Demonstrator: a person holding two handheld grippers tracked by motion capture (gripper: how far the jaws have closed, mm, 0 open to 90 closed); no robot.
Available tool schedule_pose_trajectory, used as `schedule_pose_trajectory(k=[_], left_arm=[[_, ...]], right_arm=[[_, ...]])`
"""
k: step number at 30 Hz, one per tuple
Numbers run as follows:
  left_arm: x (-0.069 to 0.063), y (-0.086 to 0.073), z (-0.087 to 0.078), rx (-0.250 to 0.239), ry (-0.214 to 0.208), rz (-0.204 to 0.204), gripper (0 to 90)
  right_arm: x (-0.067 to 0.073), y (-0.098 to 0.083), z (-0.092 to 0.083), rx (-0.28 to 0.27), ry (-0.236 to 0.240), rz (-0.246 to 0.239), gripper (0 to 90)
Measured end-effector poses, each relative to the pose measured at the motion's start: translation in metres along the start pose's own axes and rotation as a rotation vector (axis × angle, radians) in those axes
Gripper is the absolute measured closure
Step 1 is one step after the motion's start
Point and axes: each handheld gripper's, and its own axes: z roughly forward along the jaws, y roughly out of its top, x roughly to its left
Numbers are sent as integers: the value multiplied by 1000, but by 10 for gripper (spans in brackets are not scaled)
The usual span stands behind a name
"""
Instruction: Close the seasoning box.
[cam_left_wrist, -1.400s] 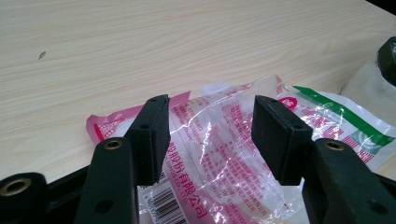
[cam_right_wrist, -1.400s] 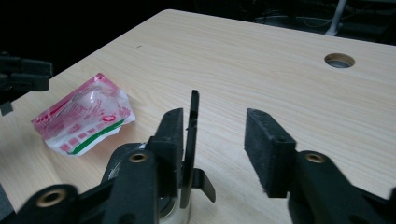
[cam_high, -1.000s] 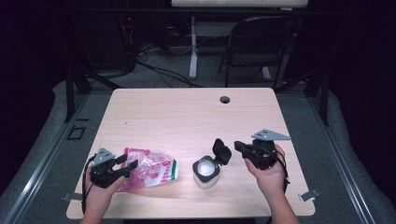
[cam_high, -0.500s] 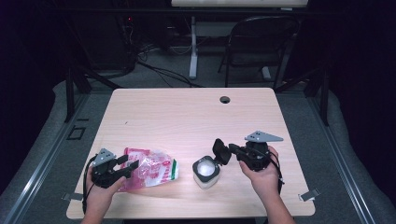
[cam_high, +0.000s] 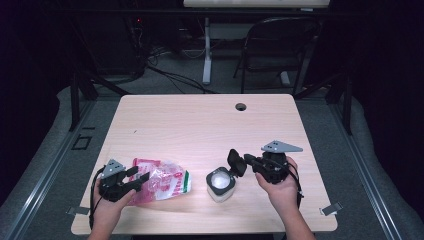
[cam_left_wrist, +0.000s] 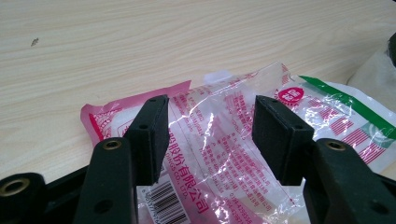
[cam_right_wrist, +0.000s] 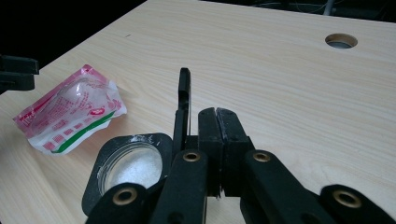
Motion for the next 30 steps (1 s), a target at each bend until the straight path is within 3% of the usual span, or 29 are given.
schedule_pose_trajectory(k=[30], left_arm=[[-1, -1, 2, 12, 5, 12, 460]], right_arm=[[12, 0, 3, 4, 28, -24, 859]])
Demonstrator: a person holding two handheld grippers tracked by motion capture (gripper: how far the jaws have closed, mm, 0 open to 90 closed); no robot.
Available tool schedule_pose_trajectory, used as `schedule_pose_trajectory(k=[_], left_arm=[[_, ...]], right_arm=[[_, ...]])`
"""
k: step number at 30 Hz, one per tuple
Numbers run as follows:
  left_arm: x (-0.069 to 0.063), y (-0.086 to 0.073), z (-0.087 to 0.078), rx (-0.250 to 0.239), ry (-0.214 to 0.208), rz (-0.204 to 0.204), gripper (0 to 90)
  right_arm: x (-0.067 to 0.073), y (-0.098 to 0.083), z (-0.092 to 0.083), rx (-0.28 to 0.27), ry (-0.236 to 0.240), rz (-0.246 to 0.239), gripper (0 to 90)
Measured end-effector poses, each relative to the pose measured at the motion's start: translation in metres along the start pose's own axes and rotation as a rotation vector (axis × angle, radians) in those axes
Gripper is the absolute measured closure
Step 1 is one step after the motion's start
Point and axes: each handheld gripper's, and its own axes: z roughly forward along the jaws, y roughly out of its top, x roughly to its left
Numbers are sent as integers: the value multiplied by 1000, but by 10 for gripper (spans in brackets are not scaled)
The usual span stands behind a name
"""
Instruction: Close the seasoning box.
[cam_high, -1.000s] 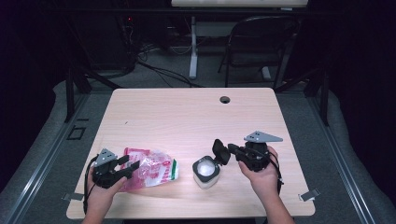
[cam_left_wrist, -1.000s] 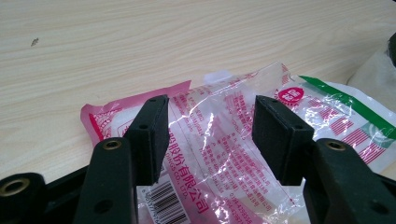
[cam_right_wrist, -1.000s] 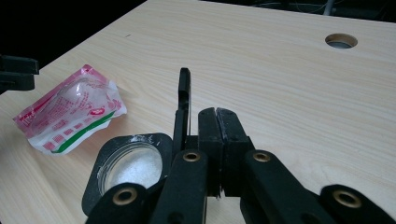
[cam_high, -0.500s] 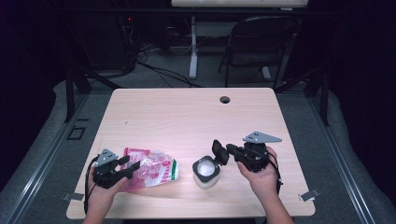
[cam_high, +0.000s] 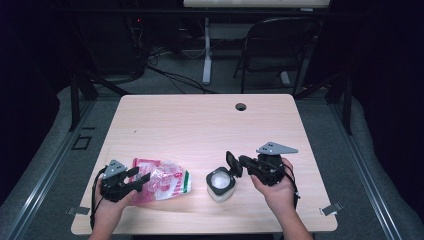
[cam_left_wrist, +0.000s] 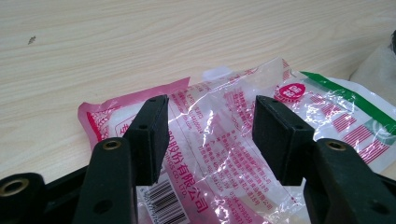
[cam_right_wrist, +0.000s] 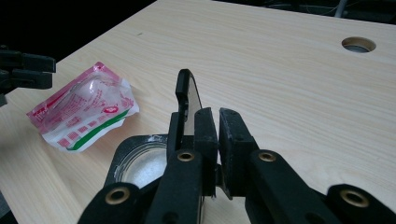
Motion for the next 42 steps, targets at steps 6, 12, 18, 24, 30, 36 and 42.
schedule_pose_trajectory(k=[6, 12, 18, 24, 30, 36, 42], left_arm=[[1, 0, 0, -2, 2, 0, 460], [1, 0, 0, 5, 2, 4, 460], [1, 0, 0, 5, 2, 5, 460], [1, -1, 1, 7, 3, 6, 460], [0, -1, 2, 9, 3, 7, 460], [1, -1, 2, 9, 4, 4, 459], [2, -2, 3, 8, 8, 6, 455]], right_arm=[[2, -2, 3, 5, 8, -7, 854], [7, -6, 8, 11, 20, -20, 851], [10, -10, 14, 29, 32, -35, 847], [15, -16, 20, 37, 42, -52, 837], [17, -21, 26, 66, 53, -65, 828], [17, -23, 26, 67, 55, -63, 806], [14, -24, 26, 66, 54, -57, 740]])
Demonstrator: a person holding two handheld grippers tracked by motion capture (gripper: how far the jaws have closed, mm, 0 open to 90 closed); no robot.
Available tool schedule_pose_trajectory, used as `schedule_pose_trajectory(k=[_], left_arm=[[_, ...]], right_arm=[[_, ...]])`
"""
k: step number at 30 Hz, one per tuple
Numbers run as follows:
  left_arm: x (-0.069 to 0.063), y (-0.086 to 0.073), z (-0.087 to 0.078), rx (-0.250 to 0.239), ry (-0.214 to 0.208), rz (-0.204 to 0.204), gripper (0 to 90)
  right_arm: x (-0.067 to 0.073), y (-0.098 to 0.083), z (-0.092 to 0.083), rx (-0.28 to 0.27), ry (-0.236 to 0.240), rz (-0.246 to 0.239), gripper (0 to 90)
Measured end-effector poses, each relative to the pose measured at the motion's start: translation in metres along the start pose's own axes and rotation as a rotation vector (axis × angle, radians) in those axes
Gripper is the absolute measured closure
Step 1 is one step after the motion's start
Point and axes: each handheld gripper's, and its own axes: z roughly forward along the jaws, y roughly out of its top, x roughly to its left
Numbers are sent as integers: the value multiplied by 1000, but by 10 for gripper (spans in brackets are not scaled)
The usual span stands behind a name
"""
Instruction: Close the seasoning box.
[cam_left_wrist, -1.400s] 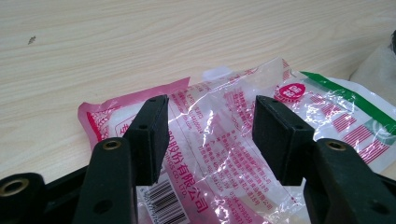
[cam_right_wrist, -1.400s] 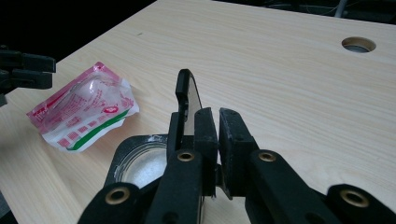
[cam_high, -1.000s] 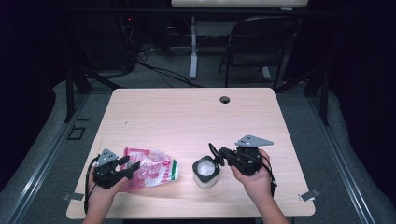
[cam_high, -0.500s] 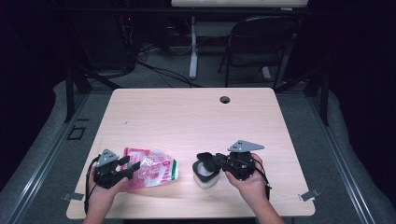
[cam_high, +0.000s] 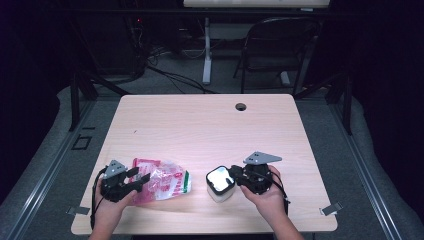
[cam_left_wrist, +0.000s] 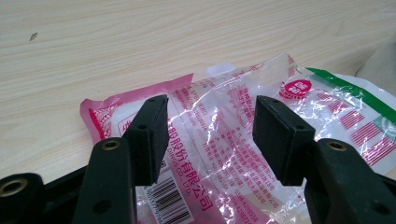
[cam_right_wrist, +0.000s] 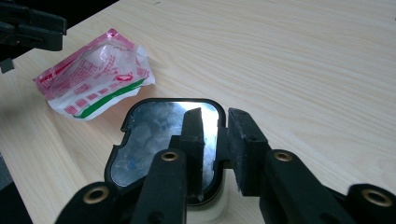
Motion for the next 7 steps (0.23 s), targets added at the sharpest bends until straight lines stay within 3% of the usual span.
schedule_pose_trajectory(k=[3, 7], left_arm=[[0, -1, 1, 3, 2, -2, 450], [1, -1, 1, 4, 5, -3, 444]], right_arm=[[-4, -1, -2, -16, 11, 28, 633], [-9, -3, -3, -33, -14, 41, 561]])
